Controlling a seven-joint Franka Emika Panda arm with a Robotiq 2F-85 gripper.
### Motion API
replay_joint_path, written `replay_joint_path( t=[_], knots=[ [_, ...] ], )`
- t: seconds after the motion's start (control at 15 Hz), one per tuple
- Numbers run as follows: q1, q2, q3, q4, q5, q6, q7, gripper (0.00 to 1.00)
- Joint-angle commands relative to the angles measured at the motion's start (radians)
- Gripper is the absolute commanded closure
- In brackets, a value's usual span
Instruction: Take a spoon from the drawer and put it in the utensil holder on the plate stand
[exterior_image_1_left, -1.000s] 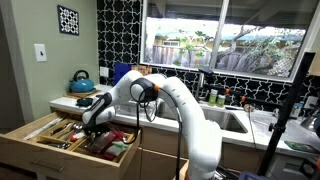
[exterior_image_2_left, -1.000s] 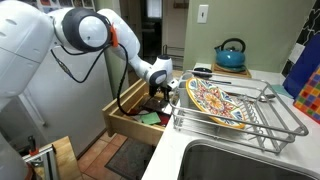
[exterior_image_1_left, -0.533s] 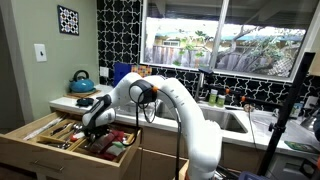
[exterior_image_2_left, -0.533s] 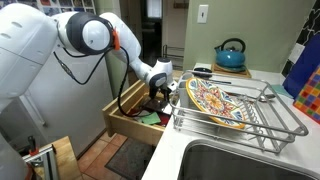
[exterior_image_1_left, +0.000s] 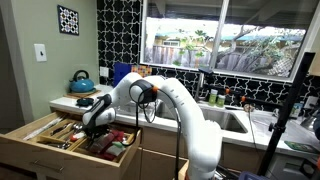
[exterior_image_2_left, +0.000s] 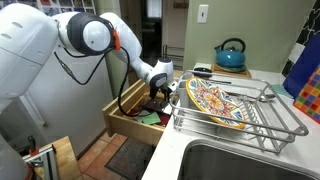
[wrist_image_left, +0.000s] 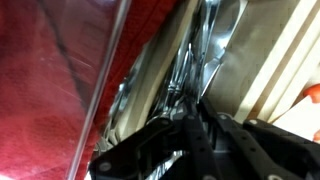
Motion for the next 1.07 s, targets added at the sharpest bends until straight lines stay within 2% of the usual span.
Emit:
replay_joint_path(
  t=[0.0,0.4,1.0],
  knots=[
    [-0.017,0.021,0.020,0.012,0.016,0.010,-0.022,0.98],
    [0.006,-0.077,0.009,-0.059,0.004,0.004,-0.006,0.98],
    [0.033,-0.249,0.004,-0.227,-0.019,0.009,-0.003,0.98]
  ],
)
